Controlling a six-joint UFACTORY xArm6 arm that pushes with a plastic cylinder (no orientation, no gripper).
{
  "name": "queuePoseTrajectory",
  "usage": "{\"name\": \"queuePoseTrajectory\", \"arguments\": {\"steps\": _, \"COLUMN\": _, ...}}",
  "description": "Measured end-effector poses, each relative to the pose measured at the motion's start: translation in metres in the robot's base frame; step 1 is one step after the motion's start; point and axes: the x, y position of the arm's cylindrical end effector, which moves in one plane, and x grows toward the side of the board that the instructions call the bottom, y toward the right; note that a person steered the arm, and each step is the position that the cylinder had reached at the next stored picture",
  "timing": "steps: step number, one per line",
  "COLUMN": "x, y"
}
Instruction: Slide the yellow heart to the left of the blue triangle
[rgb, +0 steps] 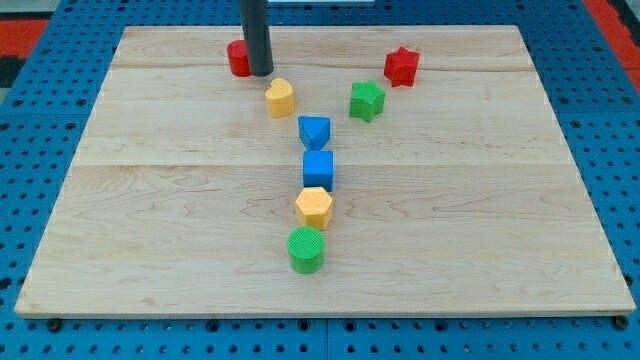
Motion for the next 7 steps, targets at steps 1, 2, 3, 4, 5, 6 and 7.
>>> {"name": "queuePoseTrajectory", "arguments": {"steps": 1, "x": 0.011, "y": 0.005}}
{"name": "queuePoseTrajectory", "arguments": {"steps": 2, "x": 0.023, "y": 0.009}}
{"name": "queuePoseTrajectory", "arguments": {"steps": 3, "x": 0.028, "y": 0.019}}
{"name": "queuePoseTrajectory", "arguments": {"steps": 4, "x": 0.037, "y": 0.027}}
{"name": "queuePoseTrajectory", "arguments": {"steps": 5, "x": 0.048, "y": 0.033}}
{"name": "queuePoseTrajectory", "arguments": {"steps": 6, "x": 0.058, "y": 0.036}}
{"name": "queuePoseTrajectory", "arguments": {"steps": 7, "x": 0.068, "y": 0.036}}
